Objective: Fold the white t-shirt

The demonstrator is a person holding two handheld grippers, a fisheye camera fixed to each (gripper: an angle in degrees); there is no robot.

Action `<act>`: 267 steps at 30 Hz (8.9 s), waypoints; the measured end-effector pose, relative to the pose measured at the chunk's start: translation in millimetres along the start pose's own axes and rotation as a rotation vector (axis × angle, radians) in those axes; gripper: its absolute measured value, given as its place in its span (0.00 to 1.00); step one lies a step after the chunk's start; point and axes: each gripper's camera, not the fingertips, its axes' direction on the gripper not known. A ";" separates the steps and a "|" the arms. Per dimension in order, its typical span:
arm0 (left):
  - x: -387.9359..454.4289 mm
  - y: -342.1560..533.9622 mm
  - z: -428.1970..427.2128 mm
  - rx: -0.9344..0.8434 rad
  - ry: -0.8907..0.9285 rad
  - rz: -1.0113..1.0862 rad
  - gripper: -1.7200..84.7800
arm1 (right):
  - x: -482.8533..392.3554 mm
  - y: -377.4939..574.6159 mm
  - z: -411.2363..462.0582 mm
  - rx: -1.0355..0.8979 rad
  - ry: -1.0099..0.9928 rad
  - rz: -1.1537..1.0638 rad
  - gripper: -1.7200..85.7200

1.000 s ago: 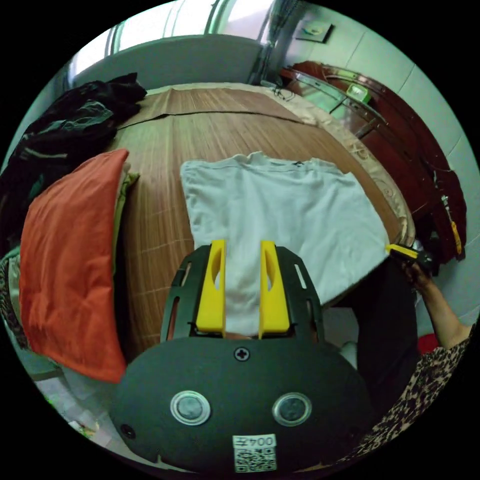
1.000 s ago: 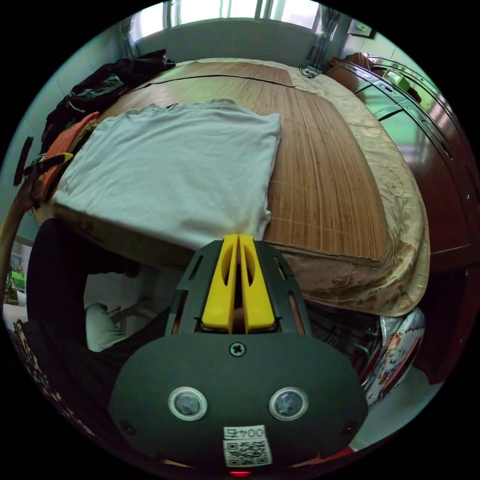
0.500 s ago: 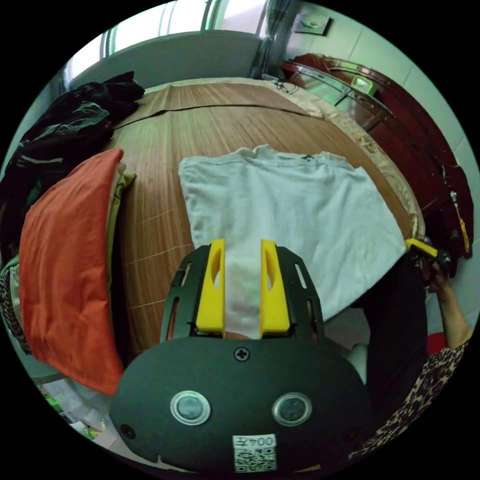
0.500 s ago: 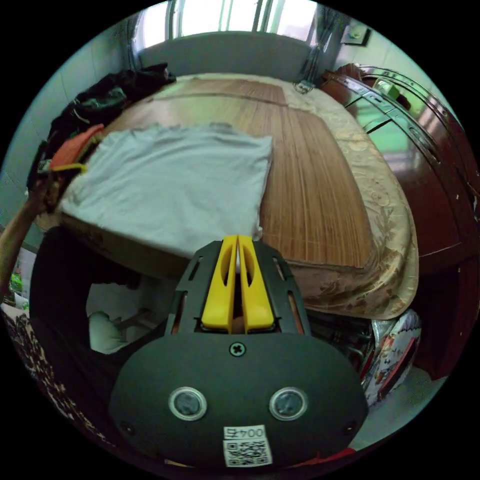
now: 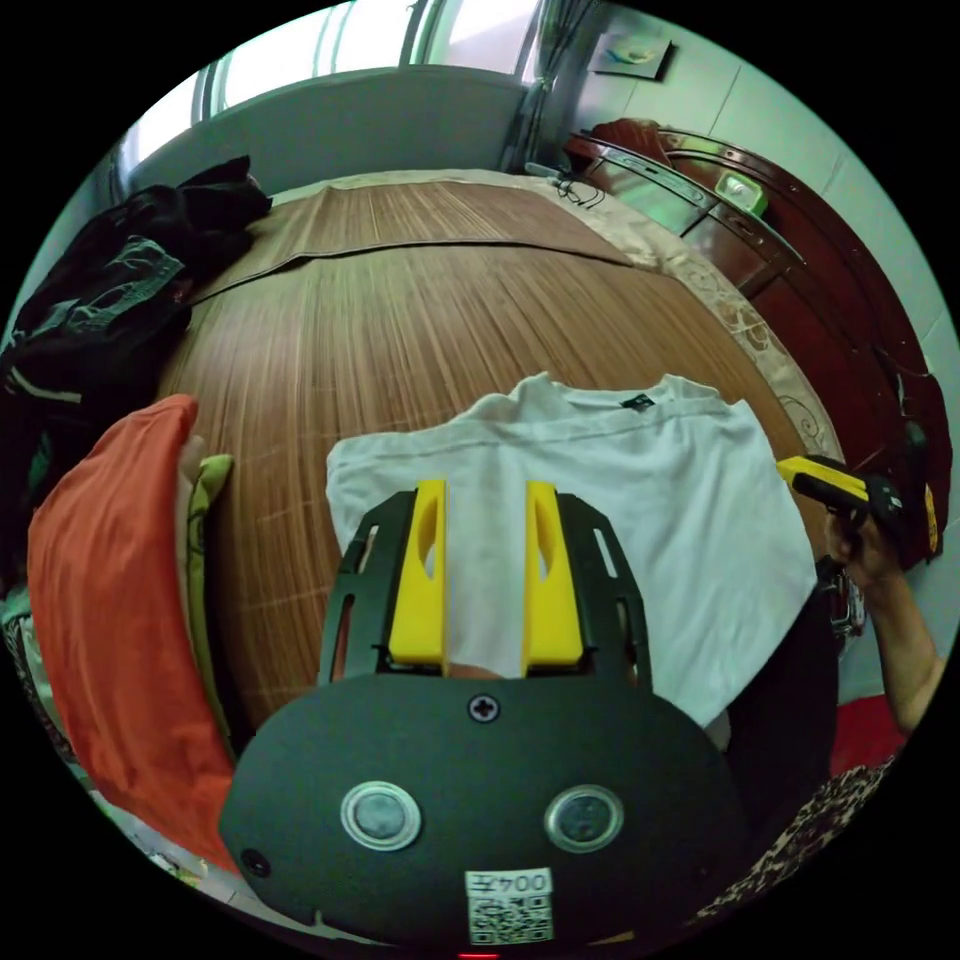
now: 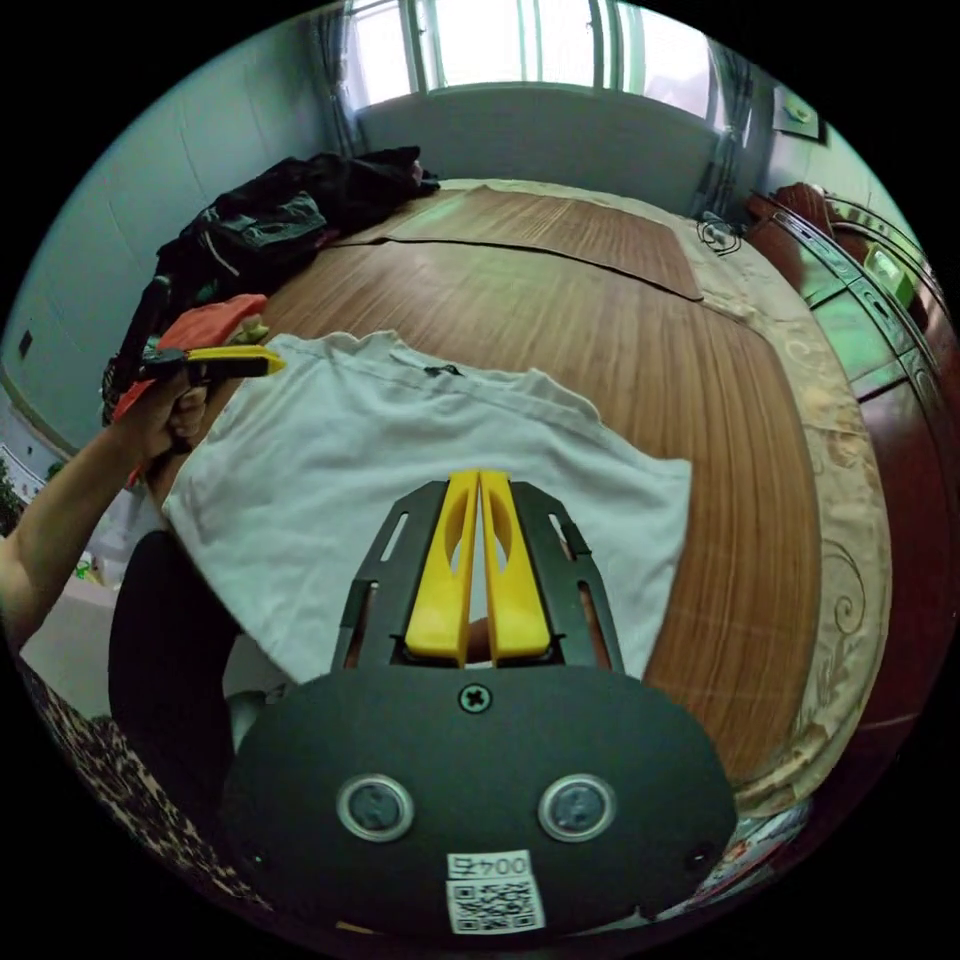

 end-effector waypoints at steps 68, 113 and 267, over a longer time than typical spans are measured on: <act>487.3 104.7 -130.7 0.147 0.120 0.389 0.12 | 246.2 310.0 3.2 0.138 -0.623 0.834 0.13; 931.7 125.4 -123.1 0.245 -0.109 0.778 0.05 | 410.5 182.9 67.6 0.066 -0.931 0.752 0.18; 336.4 157.1 -45.6 -0.021 -0.224 0.262 0.05 | -287.4 9.4 22.6 -0.185 0.252 -0.354 0.09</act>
